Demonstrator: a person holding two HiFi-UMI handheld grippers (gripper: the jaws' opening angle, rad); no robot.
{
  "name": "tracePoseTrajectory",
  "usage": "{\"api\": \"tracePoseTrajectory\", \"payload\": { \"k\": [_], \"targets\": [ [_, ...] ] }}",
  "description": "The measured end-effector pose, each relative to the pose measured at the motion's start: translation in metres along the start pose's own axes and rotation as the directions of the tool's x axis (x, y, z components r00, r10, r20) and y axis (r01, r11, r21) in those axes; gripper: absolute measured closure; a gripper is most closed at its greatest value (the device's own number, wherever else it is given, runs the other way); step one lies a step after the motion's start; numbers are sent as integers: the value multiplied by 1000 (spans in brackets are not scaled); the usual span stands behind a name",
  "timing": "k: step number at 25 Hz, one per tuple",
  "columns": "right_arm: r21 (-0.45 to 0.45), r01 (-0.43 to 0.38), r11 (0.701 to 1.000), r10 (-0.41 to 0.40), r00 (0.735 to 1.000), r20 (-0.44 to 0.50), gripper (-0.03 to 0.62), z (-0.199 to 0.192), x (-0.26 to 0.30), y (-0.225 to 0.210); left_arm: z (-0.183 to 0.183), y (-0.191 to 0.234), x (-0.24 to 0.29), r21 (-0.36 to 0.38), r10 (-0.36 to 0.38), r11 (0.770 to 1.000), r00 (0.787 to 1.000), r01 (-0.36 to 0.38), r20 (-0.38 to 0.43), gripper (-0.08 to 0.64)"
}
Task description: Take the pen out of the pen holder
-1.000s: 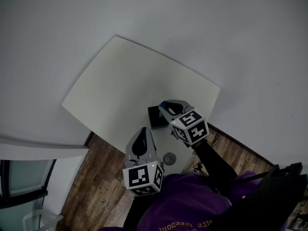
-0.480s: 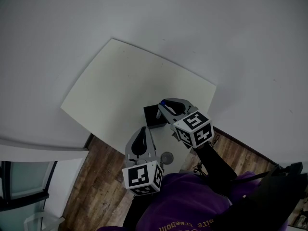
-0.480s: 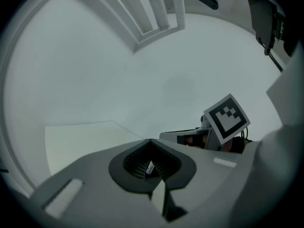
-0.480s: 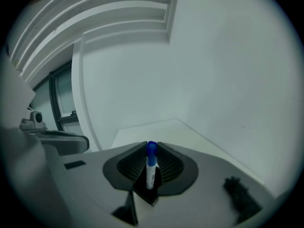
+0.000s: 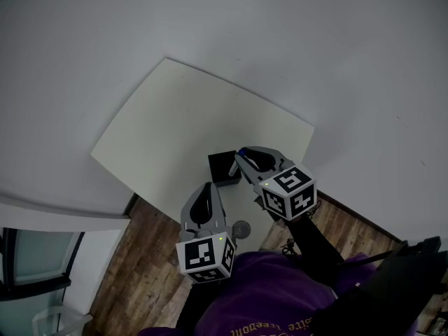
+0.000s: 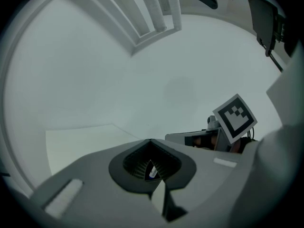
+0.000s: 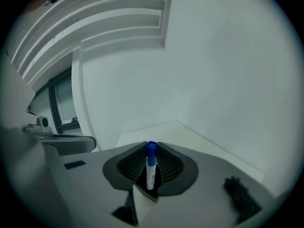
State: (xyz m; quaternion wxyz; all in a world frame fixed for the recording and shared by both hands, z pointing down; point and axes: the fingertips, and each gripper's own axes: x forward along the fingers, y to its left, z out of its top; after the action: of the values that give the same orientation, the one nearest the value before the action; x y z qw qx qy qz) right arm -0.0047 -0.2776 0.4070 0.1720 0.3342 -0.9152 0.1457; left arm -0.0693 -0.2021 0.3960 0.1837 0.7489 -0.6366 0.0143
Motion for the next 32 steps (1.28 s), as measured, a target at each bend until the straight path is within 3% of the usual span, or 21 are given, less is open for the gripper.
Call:
{"api": "tracePoseTrajectory", "payload": {
  "k": [23, 32],
  "targets": [
    [35, 70, 997, -74, 988, 133, 520, 23, -48, -1, 8, -12, -10, 16, -31, 999, 999, 30, 15, 552],
    [37, 85, 996, -89, 986, 140, 522, 24, -55, -3, 7, -12, -11, 18, -31, 999, 999, 31, 13, 552]
  ]
}}
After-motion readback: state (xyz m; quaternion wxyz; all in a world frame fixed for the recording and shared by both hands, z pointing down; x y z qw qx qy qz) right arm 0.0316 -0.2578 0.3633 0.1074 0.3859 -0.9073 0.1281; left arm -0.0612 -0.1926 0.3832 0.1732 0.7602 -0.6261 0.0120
